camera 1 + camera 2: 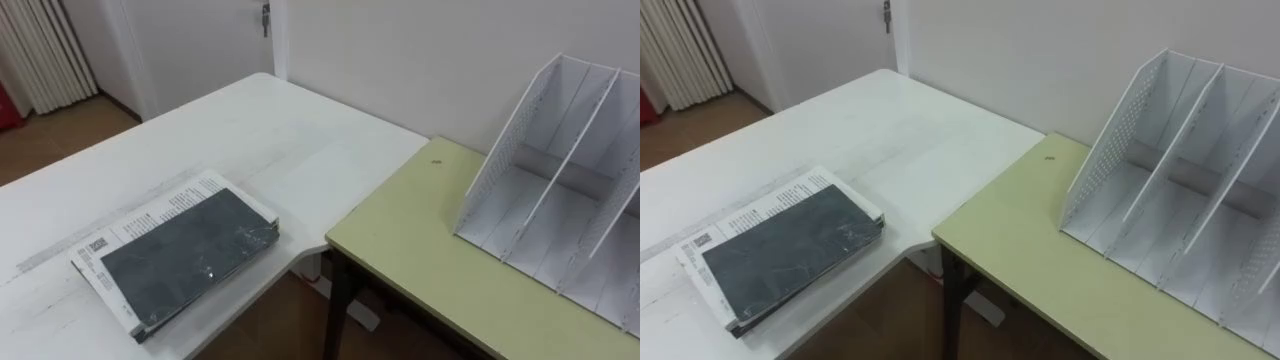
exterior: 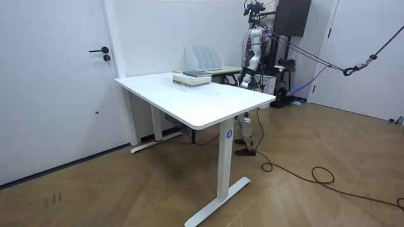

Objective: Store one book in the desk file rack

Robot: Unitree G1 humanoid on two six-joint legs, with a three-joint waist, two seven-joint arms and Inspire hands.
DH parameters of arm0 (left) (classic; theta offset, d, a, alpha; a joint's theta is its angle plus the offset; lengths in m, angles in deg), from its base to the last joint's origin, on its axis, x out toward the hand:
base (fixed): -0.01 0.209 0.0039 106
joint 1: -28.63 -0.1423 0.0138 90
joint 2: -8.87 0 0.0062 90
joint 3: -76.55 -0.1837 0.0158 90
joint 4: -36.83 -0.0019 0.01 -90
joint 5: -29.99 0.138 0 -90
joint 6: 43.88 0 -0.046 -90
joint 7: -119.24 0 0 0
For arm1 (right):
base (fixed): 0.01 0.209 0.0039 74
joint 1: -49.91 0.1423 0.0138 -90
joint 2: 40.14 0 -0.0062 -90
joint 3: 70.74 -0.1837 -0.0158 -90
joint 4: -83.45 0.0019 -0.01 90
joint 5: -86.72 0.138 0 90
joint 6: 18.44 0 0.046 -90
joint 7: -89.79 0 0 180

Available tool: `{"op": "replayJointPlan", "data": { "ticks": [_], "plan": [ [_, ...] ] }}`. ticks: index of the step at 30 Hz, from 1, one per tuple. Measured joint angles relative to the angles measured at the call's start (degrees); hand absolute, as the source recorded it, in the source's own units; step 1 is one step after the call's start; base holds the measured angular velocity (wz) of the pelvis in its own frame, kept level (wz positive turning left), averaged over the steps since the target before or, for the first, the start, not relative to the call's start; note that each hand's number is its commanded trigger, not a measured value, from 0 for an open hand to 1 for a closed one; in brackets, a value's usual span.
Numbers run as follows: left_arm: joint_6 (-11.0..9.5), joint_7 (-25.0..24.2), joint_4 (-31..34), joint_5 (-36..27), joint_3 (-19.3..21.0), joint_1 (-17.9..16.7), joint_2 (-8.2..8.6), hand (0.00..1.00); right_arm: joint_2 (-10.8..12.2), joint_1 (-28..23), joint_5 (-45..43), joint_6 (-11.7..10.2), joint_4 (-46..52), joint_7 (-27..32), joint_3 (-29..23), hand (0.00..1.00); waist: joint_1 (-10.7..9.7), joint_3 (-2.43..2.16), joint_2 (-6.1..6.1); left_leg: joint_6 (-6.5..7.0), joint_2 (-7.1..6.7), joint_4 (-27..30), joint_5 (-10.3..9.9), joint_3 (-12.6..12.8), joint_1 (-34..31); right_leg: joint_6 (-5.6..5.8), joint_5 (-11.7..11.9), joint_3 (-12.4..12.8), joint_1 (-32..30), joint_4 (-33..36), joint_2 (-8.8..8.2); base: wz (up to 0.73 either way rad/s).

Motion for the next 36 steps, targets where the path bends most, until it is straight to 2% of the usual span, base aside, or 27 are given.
{"op": "replayJointPlan", "data": {
  "ticks": [15,21,25,34,36],
  "plan": [
    [-0.87,0.01,0.01,0.0,0.2,-0.25,-0.02,0.0,0.02,-0.14,0.02,-0.57,0.14,0.18,-0.03,0.0,0.0,0.02,-0.13,0.0,0.01,0.0,0.0,-0.01,0.04,0.0,0.0,0.04,0.01,0.05,0.0,0.0],
    [-1.24,0.02,0.01,0.5,0.18,-0.18,-0.02,0.0,0.15,-0.24,-0.01,-1.26,0.04,0.66,0.01,0.0,0.05,0.04,-0.24,0.0,0.06,-0.05,0.0,0.17,0.11,-0.14,0.06,3.3,-0.09,0.12,0.76,-0.03],
    [-1.44,0.05,0.05,0.51,-0.01,-0.17,-0.09,0.0,0.26,-0.26,0.0,-1.37,-0.02,1.2,-0.02,0.0,-0.13,0.04,-0.45,0.01,0.06,-0.05,0.0,0.38,0.16,-0.19,0.09,3.68,-0.1,0.13,0.74,0.0],
    [-3.46,0.44,0.06,1.14,-2.37,0.14,-0.63,0.0,0.29,-0.08,0.12,-2.04,-0.62,1.75,0.04,0.0,-0.2,0.06,-0.56,0.01,0.07,-0.08,0.0,0.57,0.16,-0.21,0.1,4.73,-0.37,0.18,0.87,-0.02],
    [-3.89,0.54,0.87,4.5,-3.06,0.23,-0.7,0.0,0.29,-0.09,0.56,-2.4,-0.68,1.51,0.02,0.0,-0.84,0.08,-0.55,0.01,-0.01,-0.05,0.01,0.48,-0.11,-0.21,0.11,4.48,-0.61,0.15,0.74,0.03]
  ]
}}
